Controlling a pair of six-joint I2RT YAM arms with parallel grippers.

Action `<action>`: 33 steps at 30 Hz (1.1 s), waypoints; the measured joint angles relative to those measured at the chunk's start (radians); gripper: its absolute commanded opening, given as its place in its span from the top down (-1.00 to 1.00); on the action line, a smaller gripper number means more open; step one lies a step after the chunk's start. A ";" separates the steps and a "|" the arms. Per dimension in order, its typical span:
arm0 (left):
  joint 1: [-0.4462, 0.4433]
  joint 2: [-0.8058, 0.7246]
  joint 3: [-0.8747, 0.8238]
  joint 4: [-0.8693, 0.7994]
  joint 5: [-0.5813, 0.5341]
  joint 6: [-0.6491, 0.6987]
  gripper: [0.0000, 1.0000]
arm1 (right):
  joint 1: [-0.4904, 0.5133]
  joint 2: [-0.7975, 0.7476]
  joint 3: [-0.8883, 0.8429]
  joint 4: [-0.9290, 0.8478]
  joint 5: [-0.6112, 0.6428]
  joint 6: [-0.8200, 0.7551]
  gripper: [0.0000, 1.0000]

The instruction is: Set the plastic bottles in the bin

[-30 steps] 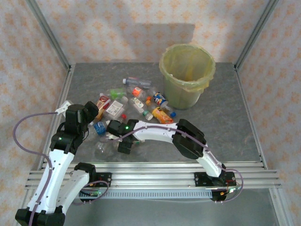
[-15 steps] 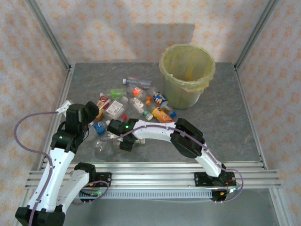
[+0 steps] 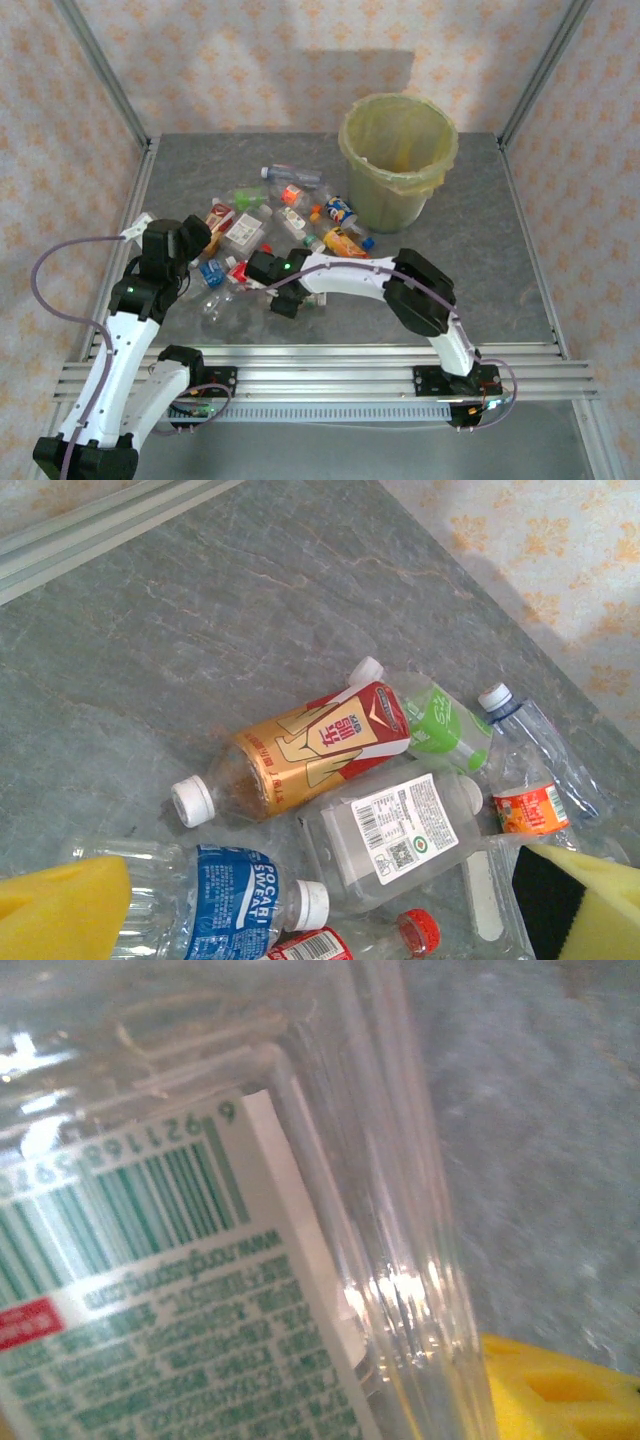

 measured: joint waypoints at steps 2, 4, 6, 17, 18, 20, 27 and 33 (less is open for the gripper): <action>0.000 0.007 0.000 0.000 0.004 0.000 -1.00 | -0.011 -0.045 0.000 0.000 0.015 0.027 0.74; 0.000 0.015 0.000 0.001 0.008 0.000 -1.00 | -0.027 -0.108 0.000 0.000 0.044 0.061 0.78; 0.000 0.022 0.000 0.002 0.018 0.002 -1.00 | -0.045 -0.170 0.003 -0.003 0.086 0.089 0.81; 0.000 0.066 0.000 0.036 0.090 0.020 -1.00 | -0.230 -0.371 0.276 -0.037 0.355 0.171 0.79; 0.000 0.070 0.000 0.039 0.098 0.020 -1.00 | -0.259 -0.376 0.302 -0.037 0.369 0.173 0.79; 0.000 0.076 0.000 0.047 0.111 0.023 -1.00 | -0.320 -0.377 0.349 -0.035 0.390 0.179 0.80; 0.000 0.087 0.000 0.060 0.139 0.031 -1.00 | -0.523 -0.332 0.465 -0.016 0.414 0.180 0.81; 0.000 0.087 0.000 0.062 0.143 0.031 -1.00 | -0.628 -0.191 0.635 -0.019 0.412 0.180 0.81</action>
